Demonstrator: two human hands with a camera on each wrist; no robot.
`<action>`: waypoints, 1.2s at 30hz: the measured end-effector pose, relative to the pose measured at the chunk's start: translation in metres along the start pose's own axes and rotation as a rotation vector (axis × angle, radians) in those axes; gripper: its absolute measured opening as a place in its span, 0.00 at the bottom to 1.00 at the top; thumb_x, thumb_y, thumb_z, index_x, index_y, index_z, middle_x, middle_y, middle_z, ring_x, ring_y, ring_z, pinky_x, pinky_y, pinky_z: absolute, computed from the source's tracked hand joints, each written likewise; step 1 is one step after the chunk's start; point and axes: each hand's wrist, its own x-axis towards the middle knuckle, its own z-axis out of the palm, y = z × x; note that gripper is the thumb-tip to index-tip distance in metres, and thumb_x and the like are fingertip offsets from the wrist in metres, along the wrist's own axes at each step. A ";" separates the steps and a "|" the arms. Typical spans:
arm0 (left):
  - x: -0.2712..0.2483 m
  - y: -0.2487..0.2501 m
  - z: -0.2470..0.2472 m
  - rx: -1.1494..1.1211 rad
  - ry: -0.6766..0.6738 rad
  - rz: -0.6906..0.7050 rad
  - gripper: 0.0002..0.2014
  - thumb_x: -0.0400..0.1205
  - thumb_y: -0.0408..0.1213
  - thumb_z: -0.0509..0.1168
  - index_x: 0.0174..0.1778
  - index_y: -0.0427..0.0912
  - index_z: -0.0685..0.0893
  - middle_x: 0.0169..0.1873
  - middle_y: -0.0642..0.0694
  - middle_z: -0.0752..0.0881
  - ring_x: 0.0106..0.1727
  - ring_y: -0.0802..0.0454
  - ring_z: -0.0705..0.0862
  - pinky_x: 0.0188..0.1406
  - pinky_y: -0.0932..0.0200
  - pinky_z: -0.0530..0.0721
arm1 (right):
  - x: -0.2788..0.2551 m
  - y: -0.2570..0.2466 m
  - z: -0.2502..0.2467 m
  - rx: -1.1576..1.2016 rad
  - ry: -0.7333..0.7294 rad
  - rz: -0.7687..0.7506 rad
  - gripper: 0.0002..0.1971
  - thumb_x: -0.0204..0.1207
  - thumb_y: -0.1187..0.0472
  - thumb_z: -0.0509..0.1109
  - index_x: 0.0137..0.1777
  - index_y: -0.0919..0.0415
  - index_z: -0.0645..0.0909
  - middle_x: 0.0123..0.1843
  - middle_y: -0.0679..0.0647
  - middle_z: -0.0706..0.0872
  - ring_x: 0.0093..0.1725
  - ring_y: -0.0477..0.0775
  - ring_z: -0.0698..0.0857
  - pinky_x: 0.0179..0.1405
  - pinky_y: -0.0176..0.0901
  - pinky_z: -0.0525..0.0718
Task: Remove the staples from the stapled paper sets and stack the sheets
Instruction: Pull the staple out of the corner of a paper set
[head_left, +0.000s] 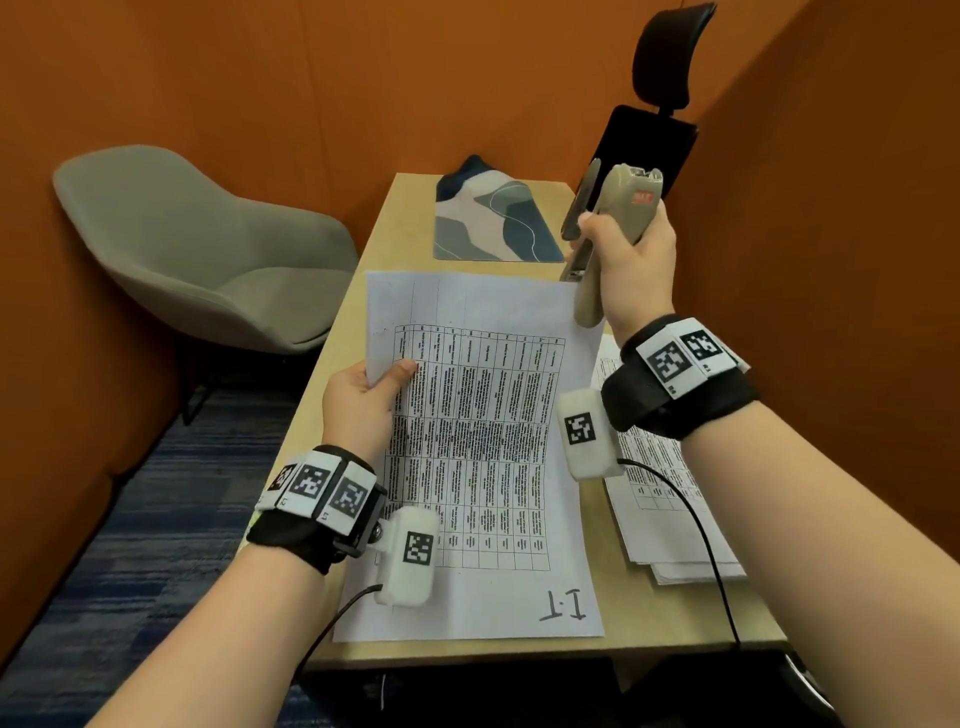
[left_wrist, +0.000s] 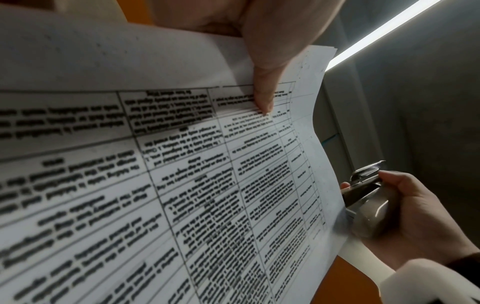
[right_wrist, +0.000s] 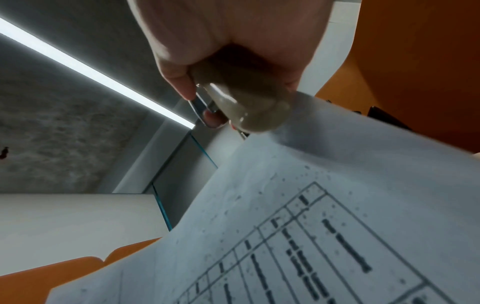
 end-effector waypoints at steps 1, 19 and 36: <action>-0.001 0.000 0.001 -0.003 0.002 0.003 0.09 0.81 0.28 0.63 0.45 0.48 0.82 0.40 0.52 0.86 0.33 0.71 0.86 0.34 0.77 0.81 | 0.001 0.001 0.000 -0.006 0.007 0.009 0.07 0.65 0.55 0.68 0.42 0.46 0.75 0.39 0.49 0.83 0.43 0.58 0.84 0.49 0.59 0.85; -0.005 0.000 0.000 -0.016 0.013 0.017 0.06 0.81 0.28 0.63 0.49 0.41 0.83 0.30 0.61 0.87 0.33 0.72 0.86 0.31 0.79 0.79 | 0.021 0.003 0.008 -0.059 0.123 0.116 0.11 0.70 0.47 0.69 0.42 0.55 0.83 0.35 0.46 0.83 0.39 0.51 0.84 0.46 0.49 0.85; -0.005 -0.007 -0.002 0.002 0.019 0.004 0.05 0.81 0.28 0.64 0.49 0.37 0.84 0.25 0.65 0.87 0.32 0.72 0.85 0.29 0.79 0.79 | 0.021 0.011 0.007 -0.135 0.088 0.066 0.07 0.74 0.51 0.70 0.37 0.50 0.81 0.31 0.42 0.82 0.34 0.44 0.81 0.44 0.43 0.81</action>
